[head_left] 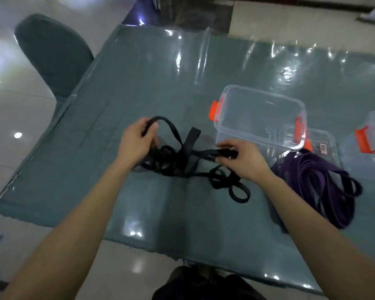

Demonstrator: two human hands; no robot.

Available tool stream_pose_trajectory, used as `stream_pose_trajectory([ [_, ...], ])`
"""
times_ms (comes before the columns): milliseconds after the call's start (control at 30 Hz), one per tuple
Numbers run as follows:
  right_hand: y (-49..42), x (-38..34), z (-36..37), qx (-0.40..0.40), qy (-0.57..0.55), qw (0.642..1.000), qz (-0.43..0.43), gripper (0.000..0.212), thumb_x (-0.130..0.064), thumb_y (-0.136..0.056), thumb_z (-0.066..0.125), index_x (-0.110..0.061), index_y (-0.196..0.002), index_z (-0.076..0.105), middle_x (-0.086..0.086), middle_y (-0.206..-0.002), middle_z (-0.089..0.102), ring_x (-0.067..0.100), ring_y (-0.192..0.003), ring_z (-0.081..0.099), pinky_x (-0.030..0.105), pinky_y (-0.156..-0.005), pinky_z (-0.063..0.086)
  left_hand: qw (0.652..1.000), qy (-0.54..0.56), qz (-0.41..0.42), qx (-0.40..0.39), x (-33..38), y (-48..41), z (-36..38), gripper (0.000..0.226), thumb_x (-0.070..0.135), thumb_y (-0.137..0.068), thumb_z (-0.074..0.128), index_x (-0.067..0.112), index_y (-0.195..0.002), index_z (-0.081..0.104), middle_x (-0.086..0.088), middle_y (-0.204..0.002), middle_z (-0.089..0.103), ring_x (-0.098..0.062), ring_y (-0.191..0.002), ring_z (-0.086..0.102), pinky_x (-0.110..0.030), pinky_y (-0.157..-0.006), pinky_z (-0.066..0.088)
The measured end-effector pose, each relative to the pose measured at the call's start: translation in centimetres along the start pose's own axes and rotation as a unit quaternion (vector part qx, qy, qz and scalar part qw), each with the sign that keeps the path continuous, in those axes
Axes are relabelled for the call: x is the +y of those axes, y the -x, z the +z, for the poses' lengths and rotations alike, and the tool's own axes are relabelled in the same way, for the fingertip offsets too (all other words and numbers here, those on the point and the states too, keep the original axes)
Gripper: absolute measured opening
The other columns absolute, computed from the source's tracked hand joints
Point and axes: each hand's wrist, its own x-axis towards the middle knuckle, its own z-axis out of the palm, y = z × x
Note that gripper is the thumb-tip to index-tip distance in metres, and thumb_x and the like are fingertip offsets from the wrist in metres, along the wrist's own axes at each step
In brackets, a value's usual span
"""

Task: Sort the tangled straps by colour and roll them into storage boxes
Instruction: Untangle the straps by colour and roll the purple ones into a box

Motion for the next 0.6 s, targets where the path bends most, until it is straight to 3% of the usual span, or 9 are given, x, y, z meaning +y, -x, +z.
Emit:
stream_pose_trajectory([
  [100, -0.4, -2.0, -3.4, 0.040, -0.033, 0.999, -0.013, 0.029, -0.032, -0.084, 0.091, -0.031, -0.110, 0.081, -0.015, -0.104, 0.080, 0.004, -0.097, 0.074, 0.021, -0.091, 0.056, 0.999, 0.034, 0.040, -0.009, 6.2, -1.3, -3.4, 0.013, 0.043, -0.107, 0.062, 0.035, -0.103, 0.072, 0.006, -0.078, 0.079, -0.015, -0.072, 0.077, -0.040, -0.072, 0.067],
  [200, -0.6, -4.6, -6.8, 0.062, -0.100, 0.991, -0.061, 0.024, -0.028, -0.081, 0.094, -0.034, -0.100, 0.081, -0.018, -0.094, 0.080, -0.002, -0.092, 0.075, 0.020, -0.092, 0.058, 0.995, 0.062, 0.078, -0.022, 10.5, 0.1, -4.1, 0.015, 0.032, -0.109, 0.066, 0.021, -0.111, 0.075, 0.001, -0.082, 0.081, -0.015, -0.075, 0.078, -0.039, -0.075, 0.068],
  [300, 0.0, -7.5, -10.7, 0.081, -0.186, 0.971, -0.124, 0.020, -0.041, -0.078, 0.093, -0.040, -0.094, 0.081, -0.019, -0.096, 0.081, 0.000, -0.093, 0.077, 0.014, -0.085, 0.058, 0.982, 0.123, 0.127, 0.059, 13.9, 2.2, -5.0, 0.021, 0.029, -0.109, 0.065, 0.013, -0.119, 0.075, -0.005, -0.087, 0.081, -0.022, -0.083, 0.080, -0.039, -0.076, 0.067],
  [400, 0.4, -8.6, -13.0, 0.127, -0.251, 0.946, -0.158, 0.020, -0.044, -0.083, 0.090, -0.033, -0.097, 0.082, -0.011, -0.095, 0.082, 0.007, -0.091, 0.079, 0.018, -0.083, 0.060, 0.953, 0.175, 0.182, 0.168, 16.4, 3.9, -7.5, 0.017, 0.031, -0.110, 0.062, 0.020, -0.116, 0.073, -0.009, -0.088, 0.079, -0.028, -0.084, 0.079, -0.037, -0.072, 0.066],
  [467, 0.5, -8.5, -13.1, 0.117, -0.242, 0.952, -0.150, 0.010, -0.038, -0.089, 0.087, -0.030, -0.092, 0.082, -0.010, -0.089, 0.081, 0.007, -0.085, 0.077, 0.019, -0.080, 0.058, 0.940, 0.209, 0.169, 0.211, 17.0, 4.3, -9.2, 0.015, 0.032, -0.111, 0.059, 0.022, -0.111, 0.070, -0.012, -0.087, 0.077, -0.033, -0.082, 0.078, -0.039, -0.070, 0.067],
  [600, 1.8, -8.2, -12.9, 0.084, -0.218, 0.958, -0.165, 0.007, -0.035, -0.091, 0.087, -0.032, -0.088, 0.082, -0.010, -0.085, 0.081, 0.004, -0.079, 0.076, 0.015, -0.073, 0.056, 0.946, 0.233, 0.094, 0.205, 15.3, 5.1, -10.3, 0.023, 0.024, -0.111, 0.060, 0.004, -0.112, 0.070, -0.014, -0.091, 0.075, -0.035, -0.088, 0.079, -0.047, -0.076, 0.069],
])
